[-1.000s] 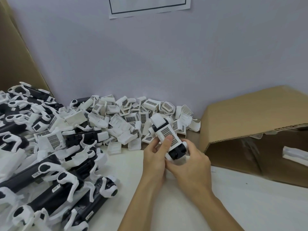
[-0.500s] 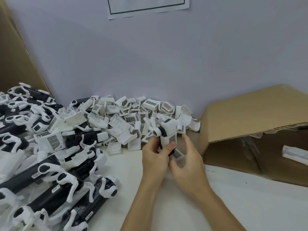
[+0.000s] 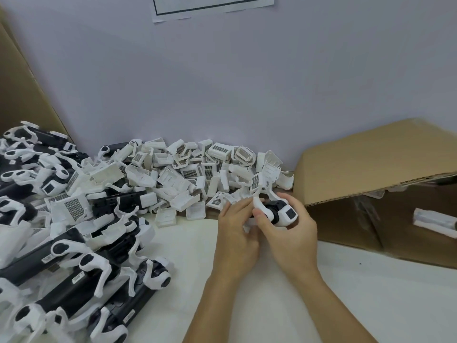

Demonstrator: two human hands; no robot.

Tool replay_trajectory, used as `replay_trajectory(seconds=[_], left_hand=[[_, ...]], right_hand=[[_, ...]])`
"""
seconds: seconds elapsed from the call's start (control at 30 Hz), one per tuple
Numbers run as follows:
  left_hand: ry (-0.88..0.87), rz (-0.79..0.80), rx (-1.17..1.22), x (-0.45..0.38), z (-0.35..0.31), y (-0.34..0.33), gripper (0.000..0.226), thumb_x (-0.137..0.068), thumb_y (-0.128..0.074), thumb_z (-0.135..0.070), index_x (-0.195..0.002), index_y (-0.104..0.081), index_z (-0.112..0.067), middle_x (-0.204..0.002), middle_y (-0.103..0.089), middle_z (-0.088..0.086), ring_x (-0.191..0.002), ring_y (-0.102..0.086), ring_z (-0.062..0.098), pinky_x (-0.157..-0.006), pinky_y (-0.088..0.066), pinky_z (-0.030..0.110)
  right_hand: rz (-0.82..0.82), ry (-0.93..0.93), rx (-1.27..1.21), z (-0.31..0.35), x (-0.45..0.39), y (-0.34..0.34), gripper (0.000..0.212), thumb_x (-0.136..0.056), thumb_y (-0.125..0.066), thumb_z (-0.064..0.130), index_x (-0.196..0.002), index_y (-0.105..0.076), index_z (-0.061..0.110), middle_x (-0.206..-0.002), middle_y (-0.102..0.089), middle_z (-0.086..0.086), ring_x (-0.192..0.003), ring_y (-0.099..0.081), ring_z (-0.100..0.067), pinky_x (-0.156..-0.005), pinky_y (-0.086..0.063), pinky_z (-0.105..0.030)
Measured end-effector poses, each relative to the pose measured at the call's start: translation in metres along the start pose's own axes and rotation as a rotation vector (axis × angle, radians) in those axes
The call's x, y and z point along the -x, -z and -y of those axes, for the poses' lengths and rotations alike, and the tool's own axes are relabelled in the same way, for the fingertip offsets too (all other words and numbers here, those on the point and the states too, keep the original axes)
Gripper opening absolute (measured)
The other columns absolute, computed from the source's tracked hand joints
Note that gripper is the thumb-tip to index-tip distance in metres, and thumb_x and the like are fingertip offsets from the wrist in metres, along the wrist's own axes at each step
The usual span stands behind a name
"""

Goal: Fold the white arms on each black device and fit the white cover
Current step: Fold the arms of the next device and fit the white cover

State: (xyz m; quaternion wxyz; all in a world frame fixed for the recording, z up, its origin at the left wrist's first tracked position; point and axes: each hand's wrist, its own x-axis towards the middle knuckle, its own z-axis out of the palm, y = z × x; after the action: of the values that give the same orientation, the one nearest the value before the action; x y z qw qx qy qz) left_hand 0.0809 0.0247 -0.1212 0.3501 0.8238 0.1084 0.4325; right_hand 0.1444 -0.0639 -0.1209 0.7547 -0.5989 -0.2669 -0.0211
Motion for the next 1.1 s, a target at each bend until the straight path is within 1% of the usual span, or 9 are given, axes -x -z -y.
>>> replay_trajectory(seconds=[0.3,0.47,0.6,0.67,0.73,0.83,0.9,1.0,1.1], left_hand=[[-0.058,-0.041,-0.068,0.000,-0.001,0.000,0.043,-0.080,-0.056,0.001,-0.118,-0.070,-0.013,-0.119,-0.067,-0.006,-0.114,-0.056,0.011,-0.107,-0.039,0.042],[0.071,-0.189,0.099,-0.001,-0.006,0.004,0.046,-0.083,-0.059,-0.009,-0.124,-0.060,-0.029,-0.117,-0.067,-0.013,-0.114,-0.058,0.012,-0.098,-0.048,0.036],[0.238,-0.484,0.407,-0.009,-0.012,0.008,0.021,-0.100,-0.057,-0.027,-0.120,-0.050,-0.027,-0.103,-0.070,-0.015,-0.094,-0.065,-0.006,-0.074,-0.046,0.007],[0.392,-0.610,0.515,-0.014,-0.007,0.013,0.019,-0.104,-0.046,-0.031,-0.119,-0.054,-0.021,-0.102,-0.070,-0.010,-0.090,-0.065,-0.008,-0.075,-0.047,0.009],[0.621,-0.688,0.773,-0.019,-0.002,0.021,0.023,-0.108,-0.039,-0.028,-0.114,-0.060,-0.018,-0.113,-0.071,0.004,-0.103,-0.067,0.008,-0.094,-0.050,0.027],[0.795,-0.651,1.336,-0.023,-0.001,0.030,0.038,-0.105,-0.042,-0.041,-0.107,-0.064,-0.011,-0.093,-0.072,0.011,-0.085,-0.071,0.028,-0.093,-0.052,0.048],[0.793,-0.530,1.387,-0.024,-0.004,0.031,0.048,-0.092,-0.055,-0.054,-0.108,-0.064,-0.010,-0.080,-0.063,0.009,-0.067,-0.060,0.023,-0.074,-0.050,0.037],[0.821,-0.448,1.338,-0.022,-0.010,0.026,0.030,-0.073,-0.071,-0.037,-0.086,-0.066,-0.011,-0.066,-0.057,0.005,-0.055,-0.054,0.015,-0.059,-0.047,0.030],[0.834,-0.386,1.386,-0.020,-0.016,0.023,0.027,-0.077,-0.067,-0.031,-0.089,-0.067,-0.008,-0.074,-0.061,0.008,-0.064,-0.058,0.019,-0.066,-0.049,0.031]], right_hand=[[-0.009,-0.017,-0.029,0.002,-0.001,-0.001,0.048,-0.071,-0.089,0.021,-0.113,-0.067,0.024,-0.097,-0.074,0.017,-0.089,-0.071,-0.003,-0.070,-0.052,-0.011],[0.205,-0.111,-0.032,0.004,0.005,-0.004,0.099,-0.067,-0.087,0.035,-0.152,-0.036,0.026,-0.137,-0.060,0.011,-0.125,-0.056,0.002,-0.097,-0.051,-0.027],[0.190,-0.109,0.041,0.003,0.005,-0.002,0.073,-0.090,-0.072,0.022,-0.152,-0.033,0.027,-0.149,-0.047,0.012,-0.133,-0.042,0.010,-0.093,-0.045,-0.009],[0.182,-0.111,0.066,0.002,0.004,-0.001,0.060,-0.094,-0.066,0.015,-0.143,-0.037,0.034,-0.144,-0.050,0.012,-0.132,-0.046,0.004,-0.089,-0.044,-0.006],[0.184,-0.118,0.080,0.002,0.004,-0.002,0.052,-0.096,-0.063,0.013,-0.140,-0.043,0.033,-0.138,-0.054,0.013,-0.128,-0.050,0.004,-0.088,-0.044,-0.007],[0.176,-0.132,0.105,0.002,0.003,-0.002,0.043,-0.097,-0.059,0.009,-0.139,-0.054,0.021,-0.131,-0.061,0.009,-0.118,-0.056,0.004,-0.086,-0.045,-0.007],[0.165,-0.140,0.119,0.003,0.003,-0.003,0.037,-0.097,-0.058,0.006,-0.132,-0.059,0.019,-0.125,-0.065,0.006,-0.111,-0.060,0.003,-0.082,-0.045,-0.007],[0.179,-0.136,0.158,0.004,0.004,-0.004,0.032,-0.097,-0.057,0.003,-0.124,-0.066,0.017,-0.115,-0.069,0.006,-0.101,-0.062,0.007,-0.075,-0.046,-0.007],[0.209,-0.112,0.178,0.005,0.006,-0.004,0.032,-0.095,-0.057,0.000,-0.118,-0.069,0.018,-0.110,-0.070,0.006,-0.097,-0.062,0.002,-0.078,-0.051,-0.019]])
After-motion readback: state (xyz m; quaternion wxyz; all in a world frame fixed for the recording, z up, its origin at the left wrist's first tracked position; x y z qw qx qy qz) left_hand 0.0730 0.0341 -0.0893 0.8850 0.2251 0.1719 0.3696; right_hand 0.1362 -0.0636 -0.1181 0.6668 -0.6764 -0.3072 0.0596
